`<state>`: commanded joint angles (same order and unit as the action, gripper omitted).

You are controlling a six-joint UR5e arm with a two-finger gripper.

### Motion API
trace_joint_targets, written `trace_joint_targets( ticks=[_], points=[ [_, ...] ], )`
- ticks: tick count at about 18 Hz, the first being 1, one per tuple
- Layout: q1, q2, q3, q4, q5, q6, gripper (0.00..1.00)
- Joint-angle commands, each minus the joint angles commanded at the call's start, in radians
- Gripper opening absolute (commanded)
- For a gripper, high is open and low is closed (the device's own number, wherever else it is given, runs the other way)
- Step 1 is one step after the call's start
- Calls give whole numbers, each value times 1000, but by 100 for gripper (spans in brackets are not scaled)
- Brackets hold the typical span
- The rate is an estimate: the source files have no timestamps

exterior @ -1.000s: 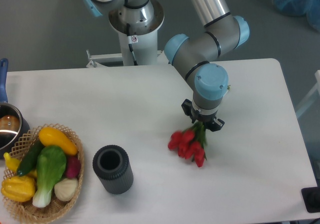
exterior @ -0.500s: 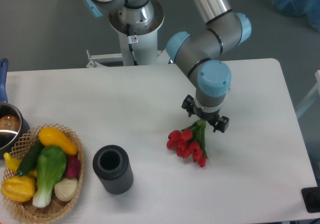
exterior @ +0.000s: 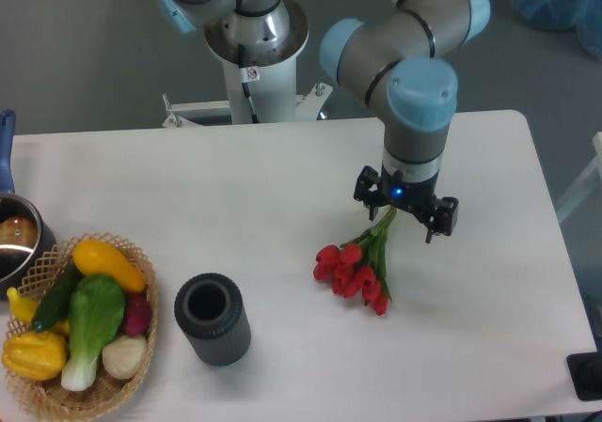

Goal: Place the flowers on the table

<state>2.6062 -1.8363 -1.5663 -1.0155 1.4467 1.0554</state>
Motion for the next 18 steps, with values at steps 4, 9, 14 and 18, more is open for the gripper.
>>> trace_joint_targets(
  ticks=[4,9,14,18],
  points=[
    [12,28,34,63,-103,-34,100],
    [51,94,52,74,-140,-41,100],
    [95,166,17,61,-137,-34,100],
    [141,236,-75,64,-144,35,100]
  ],
)
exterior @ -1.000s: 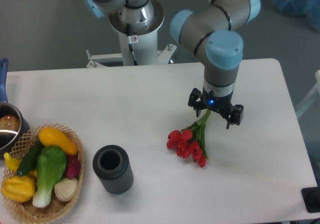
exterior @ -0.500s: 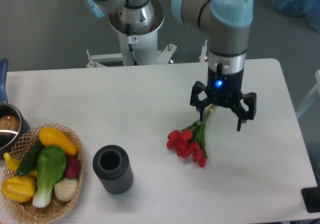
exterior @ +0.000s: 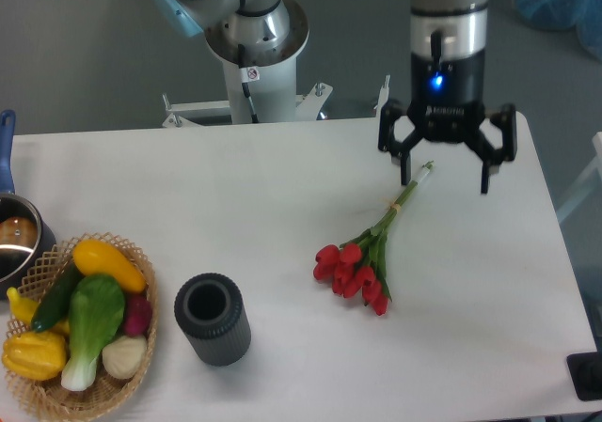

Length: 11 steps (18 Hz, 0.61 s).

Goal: Place the flowers on the table

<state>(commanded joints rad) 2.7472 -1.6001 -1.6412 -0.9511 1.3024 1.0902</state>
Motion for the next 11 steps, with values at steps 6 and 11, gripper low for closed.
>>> trace_joint_targets(
  ticks=[6,11],
  points=[
    [64,60,-42,-54,6,190,100],
    [97,83,-63,-86,20,322,100]
  ],
)
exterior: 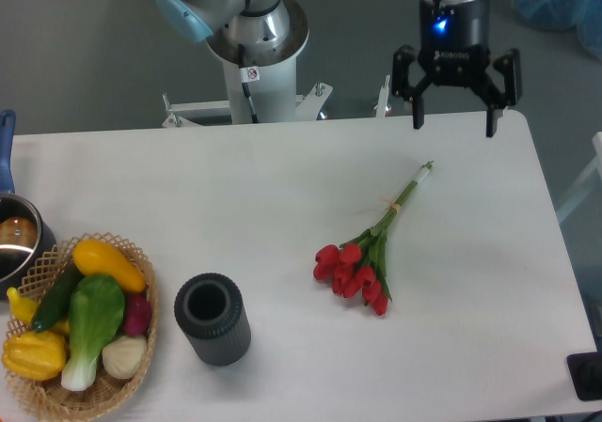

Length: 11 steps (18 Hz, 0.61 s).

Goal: Place the flowers on the table

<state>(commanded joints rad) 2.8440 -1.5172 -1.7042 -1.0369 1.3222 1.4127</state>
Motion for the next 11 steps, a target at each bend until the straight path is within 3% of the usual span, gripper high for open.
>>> trace_joint_targets(
  ticks=[11],
  points=[
    [43,18,-35,-2,61,141,100]
  ],
)
